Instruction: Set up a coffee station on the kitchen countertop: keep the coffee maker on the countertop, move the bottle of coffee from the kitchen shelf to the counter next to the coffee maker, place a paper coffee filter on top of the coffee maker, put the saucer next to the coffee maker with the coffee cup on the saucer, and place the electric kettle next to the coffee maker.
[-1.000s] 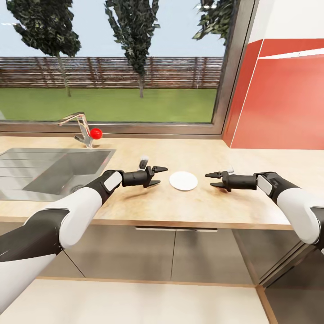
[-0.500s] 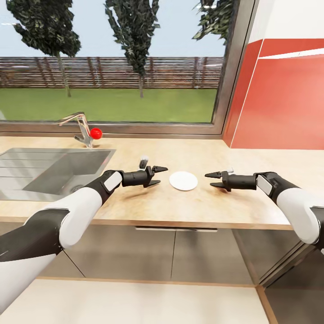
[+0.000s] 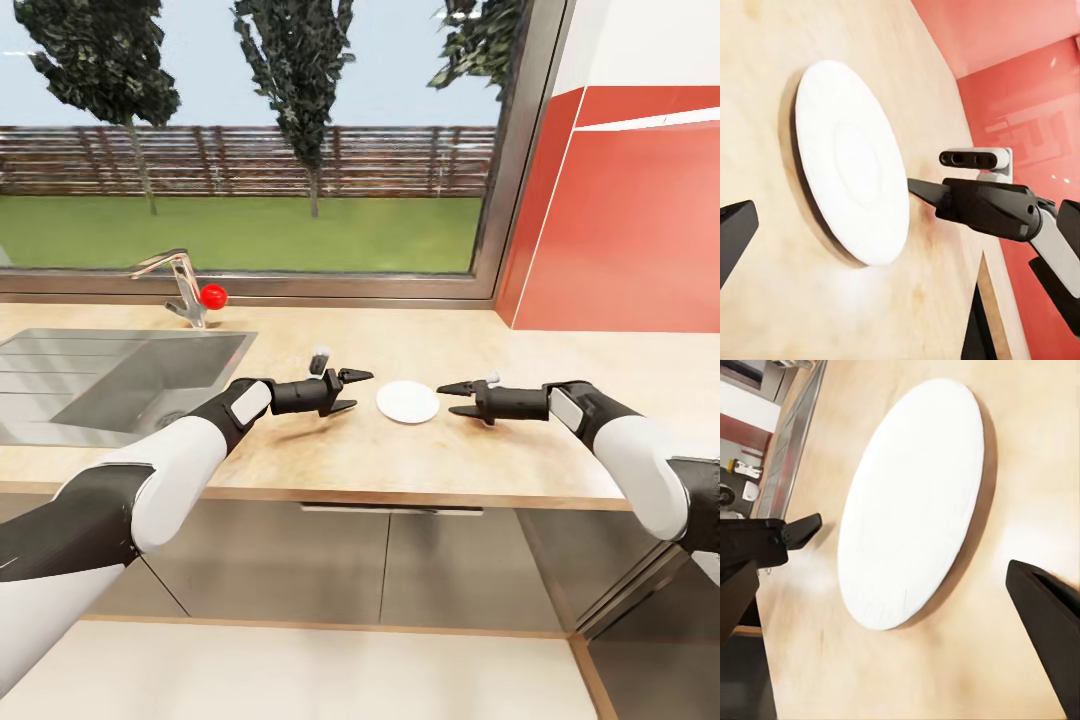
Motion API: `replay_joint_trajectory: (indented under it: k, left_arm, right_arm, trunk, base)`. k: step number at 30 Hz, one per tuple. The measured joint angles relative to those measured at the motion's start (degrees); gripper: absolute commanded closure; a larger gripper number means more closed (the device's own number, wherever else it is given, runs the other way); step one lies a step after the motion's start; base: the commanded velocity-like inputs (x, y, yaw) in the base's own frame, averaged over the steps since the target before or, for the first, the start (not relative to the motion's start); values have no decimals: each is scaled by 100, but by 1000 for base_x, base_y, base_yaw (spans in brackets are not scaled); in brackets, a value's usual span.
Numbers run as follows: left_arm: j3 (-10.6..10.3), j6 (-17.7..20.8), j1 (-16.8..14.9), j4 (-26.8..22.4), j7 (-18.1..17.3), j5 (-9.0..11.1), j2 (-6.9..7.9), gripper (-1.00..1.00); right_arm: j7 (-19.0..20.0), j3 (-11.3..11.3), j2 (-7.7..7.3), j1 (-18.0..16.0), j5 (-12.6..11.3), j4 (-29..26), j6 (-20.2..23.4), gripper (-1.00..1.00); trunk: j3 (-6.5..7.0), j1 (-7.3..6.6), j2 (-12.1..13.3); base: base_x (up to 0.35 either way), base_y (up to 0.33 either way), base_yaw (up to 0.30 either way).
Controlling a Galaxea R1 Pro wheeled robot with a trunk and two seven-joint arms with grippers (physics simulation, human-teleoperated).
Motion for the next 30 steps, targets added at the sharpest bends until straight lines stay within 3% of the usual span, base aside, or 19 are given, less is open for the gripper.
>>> replay_joint_trajectory:
  k: [19,30]
  left_arm:
    - [0,-6,0,-5,-29,0,0,-100]
    - [-1,-8,0,-13,-280,1,0,-100]
  right_arm:
    - [-23,-2,414,-1,0,-20,-32,-100]
    - [-23,12,537,0,3,-18,-33,-100]
  trunk:
    - [0,0,0]
    - [0,0,0]
  base:
    - [0,0,0]
    - [0,0,0]
